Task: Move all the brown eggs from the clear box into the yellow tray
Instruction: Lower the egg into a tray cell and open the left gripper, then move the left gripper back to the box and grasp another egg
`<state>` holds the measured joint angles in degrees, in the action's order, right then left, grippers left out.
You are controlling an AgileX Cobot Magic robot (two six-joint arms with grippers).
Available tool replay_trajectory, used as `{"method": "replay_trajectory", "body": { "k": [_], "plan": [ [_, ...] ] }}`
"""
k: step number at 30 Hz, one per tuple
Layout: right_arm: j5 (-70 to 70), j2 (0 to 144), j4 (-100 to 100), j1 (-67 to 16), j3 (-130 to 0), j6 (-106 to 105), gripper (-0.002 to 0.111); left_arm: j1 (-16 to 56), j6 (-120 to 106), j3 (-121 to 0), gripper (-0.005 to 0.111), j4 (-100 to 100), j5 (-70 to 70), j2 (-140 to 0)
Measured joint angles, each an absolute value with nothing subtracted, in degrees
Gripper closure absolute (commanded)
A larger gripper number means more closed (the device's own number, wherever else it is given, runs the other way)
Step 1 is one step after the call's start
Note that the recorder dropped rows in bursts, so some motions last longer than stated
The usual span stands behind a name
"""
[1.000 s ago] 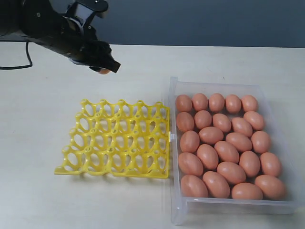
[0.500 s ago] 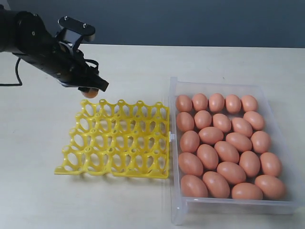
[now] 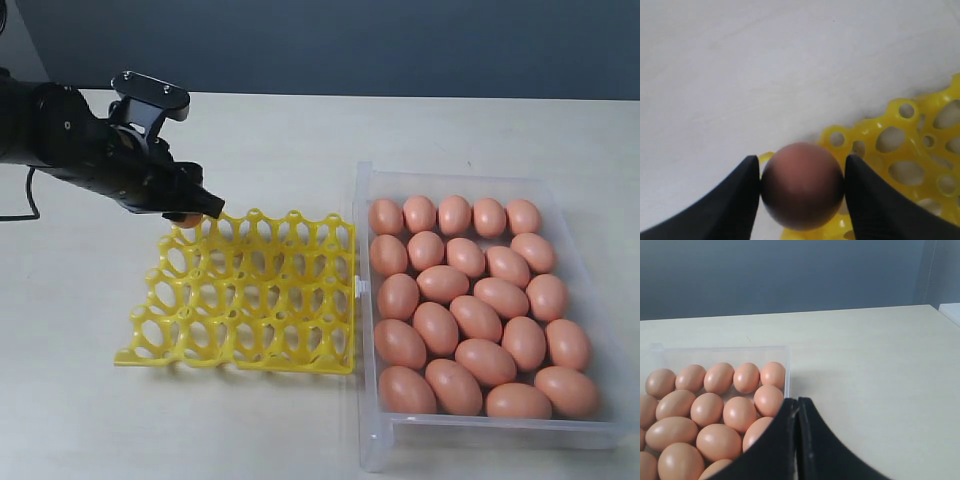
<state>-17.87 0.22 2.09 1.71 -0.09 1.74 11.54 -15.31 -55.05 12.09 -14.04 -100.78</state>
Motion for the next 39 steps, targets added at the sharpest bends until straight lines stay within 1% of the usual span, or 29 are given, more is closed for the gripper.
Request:
{"method": "replay_trajectory", "body": {
  "k": [4, 6, 8, 10, 11, 14, 16, 18, 21, 27, 32, 35, 36, 39],
  "plan": [
    [-17.87, 0.22, 2.09, 1.71, -0.09, 1.74, 0.109, 11.54, -15.31, -54.92, 0.106, 13.16, -13.93, -100.78],
    [-17.87, 0.22, 2.09, 1.71, -0.09, 1.74, 0.109, 11.54, -15.31, -54.92, 0.102, 13.29, -13.93, -100.78],
    [-17.87, 0.22, 2.09, 1.71, -0.09, 1.74, 0.109, 11.54, -15.31, -54.92, 0.092, 13.29, -13.93, -100.78],
    [-17.87, 0.22, 2.09, 1.71, -0.09, 1.74, 0.109, 11.54, -15.31, -54.92, 0.081, 13.52, -13.93, -100.78],
    [-17.87, 0.22, 2.09, 1.71, -0.09, 1.74, 0.109, 11.54, -15.31, -54.92, 0.073, 13.52, -13.93, -100.78],
    [-17.87, 0.22, 2.09, 1.71, -0.09, 1.74, 0.109, 11.54, -15.31, -54.92, 0.057, 13.76, -14.55, -100.78],
    [-17.87, 0.22, 2.09, 1.71, -0.09, 1.74, 0.109, 11.54, -15.31, -54.92, 0.051, 14.16, -15.32, -100.78],
    [-17.87, 0.22, 2.09, 1.71, -0.09, 1.74, 0.109, 11.54, -15.31, -54.92, 0.047, 14.59, -15.92, -100.78],
    [-17.87, 0.22, 2.09, 1.71, -0.09, 1.74, 0.109, 11.54, -15.31, -54.92, 0.044, 14.68, -16.17, -100.78],
    [-17.87, 0.22, 2.09, 1.71, -0.09, 1.74, 0.109, 11.54, -15.31, -54.92, 0.044, 14.68, -15.99, -100.68],
    [-17.87, 0.22, 2.09, 1.71, -0.09, 1.74, 0.109, 11.66, -15.31, -56.76, 0.044, 15.42, -17.46, -97.05],
    [-17.87, 0.22, 2.09, 1.71, -0.09, 1.74, 0.109, 17.54, -22.55, -59.74, 0.044, 21.22, -19.89, -93.61],
    [-17.87, 0.22, 2.09, 1.71, -0.09, 1.74, 0.109, 21.54, -28.66, -61.03, 0.044, 25.41, -20.26, -93.84],
    [-17.87, 0.22, 2.09, 1.71, -0.09, 1.74, 0.109, 29.22, -39.82, -64.79, 0.044, 30.78, -20.85, -96.91]
  ]
}}
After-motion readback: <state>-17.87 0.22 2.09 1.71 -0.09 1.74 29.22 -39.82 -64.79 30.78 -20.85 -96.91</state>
